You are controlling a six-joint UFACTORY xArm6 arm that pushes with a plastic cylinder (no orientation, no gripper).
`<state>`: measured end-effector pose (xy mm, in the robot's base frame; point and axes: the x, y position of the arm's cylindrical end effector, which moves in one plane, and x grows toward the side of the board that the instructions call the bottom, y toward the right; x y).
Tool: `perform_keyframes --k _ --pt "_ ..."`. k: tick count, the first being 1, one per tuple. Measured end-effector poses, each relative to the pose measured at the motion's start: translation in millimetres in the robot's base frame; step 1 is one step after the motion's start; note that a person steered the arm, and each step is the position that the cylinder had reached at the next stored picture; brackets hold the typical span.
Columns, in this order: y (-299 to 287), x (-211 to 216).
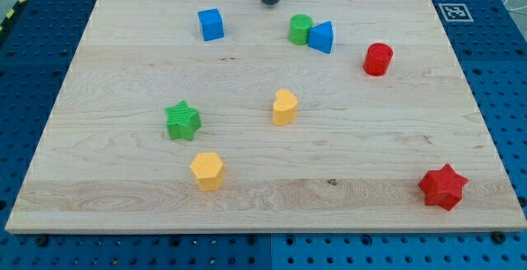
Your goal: Point your arm to the blue cube
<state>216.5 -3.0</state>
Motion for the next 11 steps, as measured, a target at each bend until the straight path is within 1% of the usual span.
perform_keyframes --k 4,7,8,9,11 --pt "-112 2" --pt "-149 44" --pt "-151 70" --pt "-139 94" --pt "-113 92"
